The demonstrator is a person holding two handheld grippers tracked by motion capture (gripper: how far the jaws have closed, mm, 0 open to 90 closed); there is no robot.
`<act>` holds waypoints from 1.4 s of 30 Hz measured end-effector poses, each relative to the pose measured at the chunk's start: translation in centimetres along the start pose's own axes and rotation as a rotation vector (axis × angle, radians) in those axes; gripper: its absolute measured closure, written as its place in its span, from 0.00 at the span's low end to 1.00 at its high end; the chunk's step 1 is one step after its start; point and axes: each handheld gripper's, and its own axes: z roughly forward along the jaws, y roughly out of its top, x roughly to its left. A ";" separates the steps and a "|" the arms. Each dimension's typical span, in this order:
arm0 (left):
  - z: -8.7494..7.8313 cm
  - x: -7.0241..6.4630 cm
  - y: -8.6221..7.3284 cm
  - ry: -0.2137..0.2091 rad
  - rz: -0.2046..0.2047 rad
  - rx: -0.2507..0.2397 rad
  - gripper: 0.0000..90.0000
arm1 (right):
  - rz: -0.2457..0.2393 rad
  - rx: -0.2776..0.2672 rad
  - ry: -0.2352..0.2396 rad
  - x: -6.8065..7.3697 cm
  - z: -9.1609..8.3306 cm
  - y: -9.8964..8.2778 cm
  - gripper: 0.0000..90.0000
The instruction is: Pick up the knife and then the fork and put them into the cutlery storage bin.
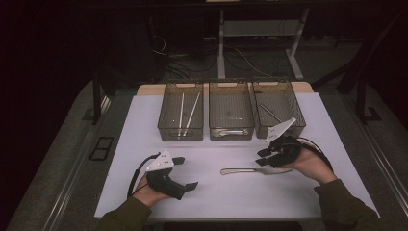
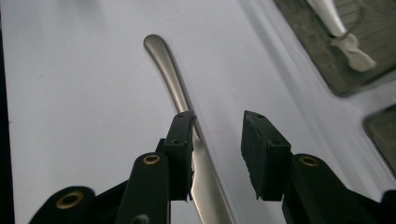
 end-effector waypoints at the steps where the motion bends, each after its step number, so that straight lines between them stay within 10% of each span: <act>1: 0.0 0.0 0.0 0.000 0.000 0.000 0.01 | -0.013 0.016 0.005 0.2 0.2 0.2 0.73; 23: 0.0 0.0 0.0 -0.003 0.003 0.003 0.01 | -0.199 0.306 0.054 1.0 4.9 3.3 0.80; 42: 0.1 0.0 0.0 -0.004 0.001 0.007 0.01 | -0.287 0.435 0.038 1.5 6.3 4.3 0.86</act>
